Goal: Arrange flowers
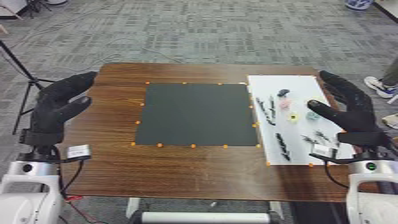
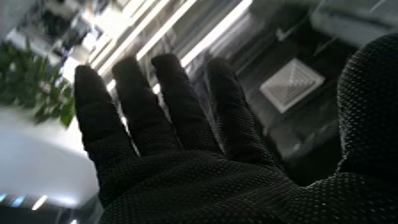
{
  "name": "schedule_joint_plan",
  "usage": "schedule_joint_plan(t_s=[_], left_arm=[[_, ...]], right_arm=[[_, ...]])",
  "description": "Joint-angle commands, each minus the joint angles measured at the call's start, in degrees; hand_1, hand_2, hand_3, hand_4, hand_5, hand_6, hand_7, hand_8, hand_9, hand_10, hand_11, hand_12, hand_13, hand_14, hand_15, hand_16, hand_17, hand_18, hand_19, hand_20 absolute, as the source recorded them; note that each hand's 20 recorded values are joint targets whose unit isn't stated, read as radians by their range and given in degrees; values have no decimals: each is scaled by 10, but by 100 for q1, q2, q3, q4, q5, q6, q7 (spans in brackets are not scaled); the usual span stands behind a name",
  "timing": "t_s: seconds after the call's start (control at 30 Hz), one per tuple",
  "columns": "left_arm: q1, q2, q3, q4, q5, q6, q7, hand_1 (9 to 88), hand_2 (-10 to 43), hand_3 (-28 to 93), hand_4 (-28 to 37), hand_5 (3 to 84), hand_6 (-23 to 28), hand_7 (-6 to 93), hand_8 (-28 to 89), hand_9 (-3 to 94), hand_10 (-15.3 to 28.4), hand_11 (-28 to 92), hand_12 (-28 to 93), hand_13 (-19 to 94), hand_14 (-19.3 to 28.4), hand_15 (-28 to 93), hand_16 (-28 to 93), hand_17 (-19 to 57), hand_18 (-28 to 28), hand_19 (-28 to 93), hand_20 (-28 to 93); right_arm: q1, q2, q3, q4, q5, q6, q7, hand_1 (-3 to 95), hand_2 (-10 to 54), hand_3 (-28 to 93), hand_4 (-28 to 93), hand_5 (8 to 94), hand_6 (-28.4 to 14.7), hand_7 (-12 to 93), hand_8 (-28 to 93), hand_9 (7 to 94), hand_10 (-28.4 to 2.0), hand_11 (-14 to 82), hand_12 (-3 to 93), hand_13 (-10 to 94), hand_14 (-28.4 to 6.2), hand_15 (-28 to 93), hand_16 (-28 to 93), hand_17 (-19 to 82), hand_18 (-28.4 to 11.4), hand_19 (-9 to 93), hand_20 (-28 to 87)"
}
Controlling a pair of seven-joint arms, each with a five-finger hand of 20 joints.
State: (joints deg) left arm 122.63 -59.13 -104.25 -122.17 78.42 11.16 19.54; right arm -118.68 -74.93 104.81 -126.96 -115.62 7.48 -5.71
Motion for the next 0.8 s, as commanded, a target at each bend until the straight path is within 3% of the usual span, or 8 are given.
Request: schedule_joint_plan(t_s=[0.03,0.13,0.23,0.3,0.37,0.4,0.6,0.8], left_arm=[[216,-150,-29,-108,-113,320,40,271,-95,670,-172,470,16,164,-69,436,118,160,123,361,158,143,27,85,128,131,218],[243,-172,5,-101,-167,340,16,273,-95,672,-169,483,19,176,-71,448,120,167,122,366,159,152,20,86,127,130,218],[271,-149,80,-75,-455,385,0,276,-90,674,-166,500,20,181,-71,463,123,175,123,374,161,159,16,88,127,129,217],[294,-81,181,-49,-871,470,-1,276,-81,674,-165,515,19,188,-70,476,126,183,124,384,163,166,15,91,126,132,218],[343,-15,311,-55,-1469,569,48,270,-68,679,-164,522,20,192,-72,485,128,183,123,387,164,171,12,93,127,131,216],[362,-6,365,-62,-1672,583,64,267,-61,682,-165,525,21,192,-73,490,130,184,122,388,164,171,10,94,127,129,214],[464,-120,527,-43,-1648,551,37,250,-44,694,-177,531,22,187,-72,499,133,185,119,392,164,170,-1,93,113,94,188],[431,-62,556,-44,-1622,488,-14,249,-43,699,-177,534,24,186,-71,501,134,188,121,393,166,174,0,91,113,91,186]], right_arm=[[-110,196,-272,74,-280,1147,470,215,-95,674,-238,438,-56,161,-75,503,-189,99,190,458,-198,139,193,216,-226,371,317],[-202,223,-292,7,-277,1164,661,227,-95,668,-230,485,-54,182,-69,563,-187,129,189,552,-181,174,211,247,-227,478,361],[-258,185,-211,-53,-334,929,750,245,-95,651,-221,520,-49,202,-68,604,-181,152,193,606,-171,219,220,285,-218,526,381],[-284,182,-210,-79,-479,891,854,250,-95,645,-215,528,-47,205,-68,624,-177,160,196,631,-160,248,224,294,-221,565,399],[-300,177,-244,-100,-821,835,1023,254,-95,638,-209,547,-47,207,-67,654,-172,174,202,656,-151,286,232,297,-228,604,416],[-330,165,-261,-115,-1038,771,1097,256,-95,639,-206,556,-45,208,-66,669,-171,189,209,672,-142,310,237,301,-230,626,425],[-417,92,-422,-115,-1738,230,1435,262,-95,628,-199,599,-44,204,-60,728,-159,237,229,728,-117,392,262,330,-240,712,462],[-400,301,-720,55,-2529,129,1798,290,-95,614,-196,682,-31,256,-46,811,-123,354,284,817,-76,529,315,406,-246,841,506]])
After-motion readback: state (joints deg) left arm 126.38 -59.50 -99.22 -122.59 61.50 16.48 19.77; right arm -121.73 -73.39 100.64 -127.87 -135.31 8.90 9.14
